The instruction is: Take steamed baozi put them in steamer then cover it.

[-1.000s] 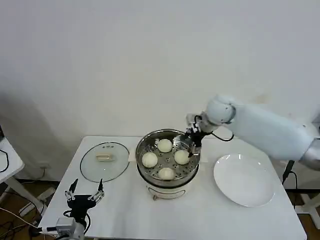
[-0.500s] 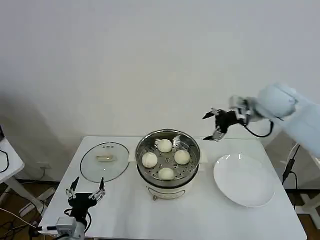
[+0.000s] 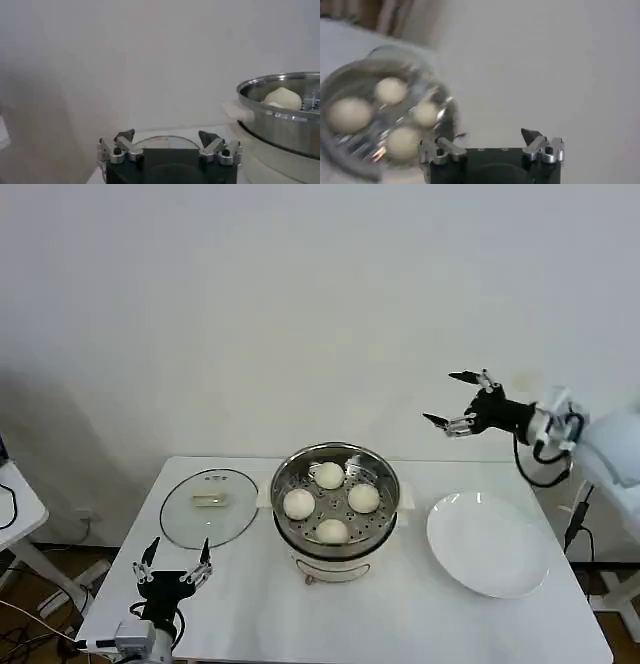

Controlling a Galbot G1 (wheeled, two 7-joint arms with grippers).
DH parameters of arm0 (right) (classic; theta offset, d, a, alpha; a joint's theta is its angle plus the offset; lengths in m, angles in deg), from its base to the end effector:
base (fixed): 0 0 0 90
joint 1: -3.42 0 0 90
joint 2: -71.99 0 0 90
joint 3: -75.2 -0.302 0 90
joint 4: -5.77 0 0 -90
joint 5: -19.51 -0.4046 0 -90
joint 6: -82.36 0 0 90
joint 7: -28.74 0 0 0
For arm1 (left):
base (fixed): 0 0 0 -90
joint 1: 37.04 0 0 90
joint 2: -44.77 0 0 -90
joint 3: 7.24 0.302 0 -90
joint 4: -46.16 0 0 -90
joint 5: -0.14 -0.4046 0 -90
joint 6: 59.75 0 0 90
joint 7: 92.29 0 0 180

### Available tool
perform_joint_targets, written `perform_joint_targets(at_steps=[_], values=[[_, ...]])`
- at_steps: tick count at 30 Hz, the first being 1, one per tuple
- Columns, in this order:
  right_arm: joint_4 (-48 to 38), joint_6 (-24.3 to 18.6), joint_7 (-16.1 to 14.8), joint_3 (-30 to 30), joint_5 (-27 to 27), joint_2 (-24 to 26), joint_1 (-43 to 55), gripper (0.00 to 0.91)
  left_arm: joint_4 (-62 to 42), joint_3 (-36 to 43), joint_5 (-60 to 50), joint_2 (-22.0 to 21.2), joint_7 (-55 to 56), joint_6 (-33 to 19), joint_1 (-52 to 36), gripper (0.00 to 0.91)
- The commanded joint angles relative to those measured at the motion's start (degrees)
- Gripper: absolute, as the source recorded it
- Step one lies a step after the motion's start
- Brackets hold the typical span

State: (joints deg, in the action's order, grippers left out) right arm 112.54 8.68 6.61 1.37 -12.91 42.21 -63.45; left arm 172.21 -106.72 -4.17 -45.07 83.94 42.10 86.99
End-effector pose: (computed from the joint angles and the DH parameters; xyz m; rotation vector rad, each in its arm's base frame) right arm 0.4151 -0.1072 -0.0246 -0.9313 2.8664 -0.8658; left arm 0.2317 0.0541 -0.2334 0.1290 -2.9499 -0.2250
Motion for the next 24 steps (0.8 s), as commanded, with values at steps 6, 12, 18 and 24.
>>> perform_joint_targets(at_steps=[6, 12, 18, 24], values=[[9.16, -8.62, 17.27, -35.61, 0.11, -29.75, -47.66, 0.907, -0.27, -0.26, -0.59, 0.23, -0.23, -0.44, -0.55, 0.907], [10.19, -12.6, 16.54, -34.63, 3.73, -40.65, -55.23, 0.907, -1.8, 0.18, -2.98, 0.81, -0.04, -1.47, -0.91, 0.907], [11.95, -10.28, 18.84, -33.37, 5.01, -42.02, -58.44, 0.907, -6.51, 0.21, -26.87, 1.17, 2.24, -8.1, -1.86, 0.907], [14.26, -4.94, 19.47, -33.44, 2.48, -39.1, -58.51, 0.907, -11.59, 0.09, -47.25, 2.58, 5.1, -14.24, -2.71, 0.907]])
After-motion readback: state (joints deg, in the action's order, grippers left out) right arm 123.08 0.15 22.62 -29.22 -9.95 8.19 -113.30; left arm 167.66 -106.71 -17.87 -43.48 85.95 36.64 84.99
